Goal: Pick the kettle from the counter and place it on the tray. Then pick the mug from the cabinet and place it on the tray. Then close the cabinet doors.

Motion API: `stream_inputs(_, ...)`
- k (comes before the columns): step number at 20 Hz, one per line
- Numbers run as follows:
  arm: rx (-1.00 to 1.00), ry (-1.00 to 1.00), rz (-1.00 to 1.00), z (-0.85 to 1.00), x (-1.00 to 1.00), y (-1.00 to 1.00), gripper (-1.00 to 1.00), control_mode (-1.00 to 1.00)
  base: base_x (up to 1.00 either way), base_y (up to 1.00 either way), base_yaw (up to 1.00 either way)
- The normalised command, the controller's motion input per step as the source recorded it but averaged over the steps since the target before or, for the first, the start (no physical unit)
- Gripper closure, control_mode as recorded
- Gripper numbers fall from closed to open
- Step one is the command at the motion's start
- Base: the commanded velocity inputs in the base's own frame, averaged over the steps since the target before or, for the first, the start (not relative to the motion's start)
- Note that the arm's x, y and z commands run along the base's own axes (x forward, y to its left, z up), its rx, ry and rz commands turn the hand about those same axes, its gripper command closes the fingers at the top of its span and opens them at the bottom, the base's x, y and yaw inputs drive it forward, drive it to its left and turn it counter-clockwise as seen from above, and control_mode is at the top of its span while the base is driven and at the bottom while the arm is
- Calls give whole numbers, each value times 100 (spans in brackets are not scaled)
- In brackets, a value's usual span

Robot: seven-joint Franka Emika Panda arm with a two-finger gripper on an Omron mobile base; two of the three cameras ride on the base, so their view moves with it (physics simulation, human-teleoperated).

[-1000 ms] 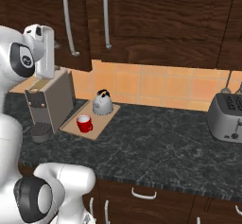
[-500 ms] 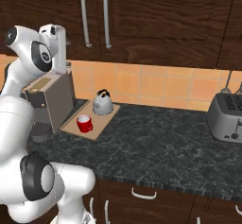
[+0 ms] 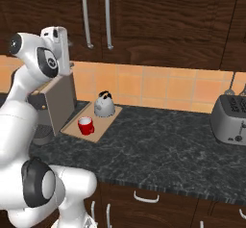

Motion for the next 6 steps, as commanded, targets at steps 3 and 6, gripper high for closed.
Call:
stream_inputs(3, 1, 8, 0, -26, 51, 0, -100, -100, 0, 0, 0)
stream_inputs(6, 1, 15, 0, -12, 42, 0, -100, -100, 0, 0, 0)
